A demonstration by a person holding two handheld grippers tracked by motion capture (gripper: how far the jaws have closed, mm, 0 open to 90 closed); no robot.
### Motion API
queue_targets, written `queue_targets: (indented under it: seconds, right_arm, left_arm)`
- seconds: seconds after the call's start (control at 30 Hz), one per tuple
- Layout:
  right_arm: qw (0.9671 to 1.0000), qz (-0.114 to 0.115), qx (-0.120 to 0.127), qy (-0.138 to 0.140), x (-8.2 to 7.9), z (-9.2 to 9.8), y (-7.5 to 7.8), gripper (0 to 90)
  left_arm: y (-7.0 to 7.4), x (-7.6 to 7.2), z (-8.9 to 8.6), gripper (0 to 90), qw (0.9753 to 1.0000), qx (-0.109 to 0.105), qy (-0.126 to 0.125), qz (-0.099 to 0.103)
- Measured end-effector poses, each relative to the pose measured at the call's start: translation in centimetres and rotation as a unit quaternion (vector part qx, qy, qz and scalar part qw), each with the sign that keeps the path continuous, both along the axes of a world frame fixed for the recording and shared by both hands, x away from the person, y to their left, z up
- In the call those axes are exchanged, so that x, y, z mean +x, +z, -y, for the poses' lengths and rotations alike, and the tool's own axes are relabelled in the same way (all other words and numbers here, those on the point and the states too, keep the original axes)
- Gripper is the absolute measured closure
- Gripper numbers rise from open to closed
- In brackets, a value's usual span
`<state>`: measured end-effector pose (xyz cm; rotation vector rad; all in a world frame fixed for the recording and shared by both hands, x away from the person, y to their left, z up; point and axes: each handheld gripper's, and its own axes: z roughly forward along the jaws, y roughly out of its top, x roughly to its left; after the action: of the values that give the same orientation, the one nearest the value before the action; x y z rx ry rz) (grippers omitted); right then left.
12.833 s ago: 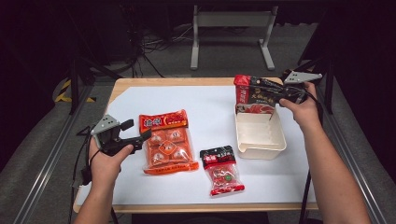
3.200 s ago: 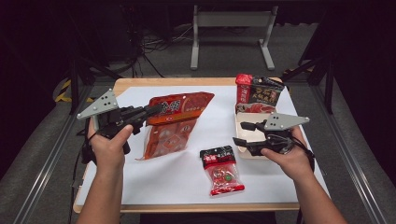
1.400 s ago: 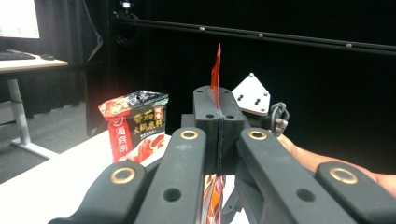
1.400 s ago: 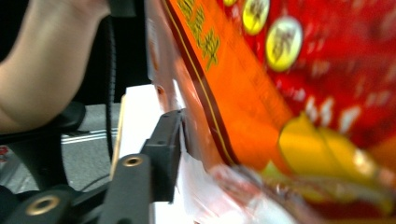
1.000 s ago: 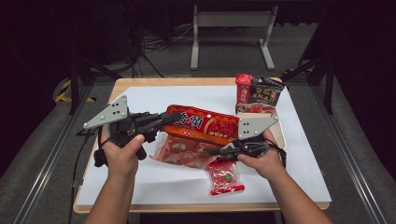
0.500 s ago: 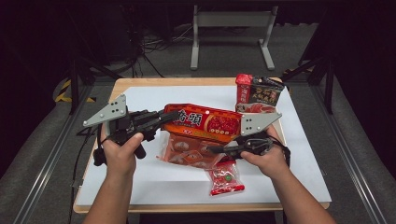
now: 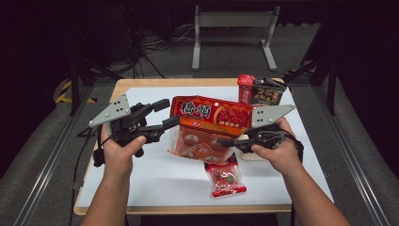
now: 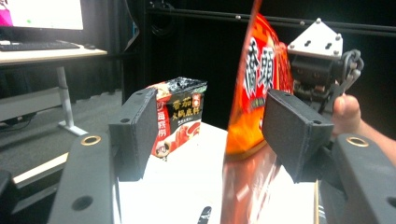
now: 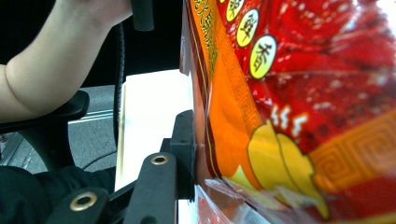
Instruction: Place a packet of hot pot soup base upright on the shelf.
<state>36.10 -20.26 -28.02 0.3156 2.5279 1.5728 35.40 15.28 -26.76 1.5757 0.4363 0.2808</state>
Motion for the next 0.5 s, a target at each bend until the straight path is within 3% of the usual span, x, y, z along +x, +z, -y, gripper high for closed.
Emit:
queue_targets:
  seconds: [0.17,0.5]
  right_arm:
    - [0.9999,-0.005,-0.002,-0.016,0.4,0.8,0.8,70.8]
    - [0.9987,-0.012,-0.015,-0.046,1.3,2.0,2.5,70.8]
  left_arm:
    - [-0.2,0.2,-0.3,34.6,0.9999,0.013,0.011,-0.002]
    - [-1.5,1.8,-1.1,27.1,0.9983,0.041,0.030,-0.029]
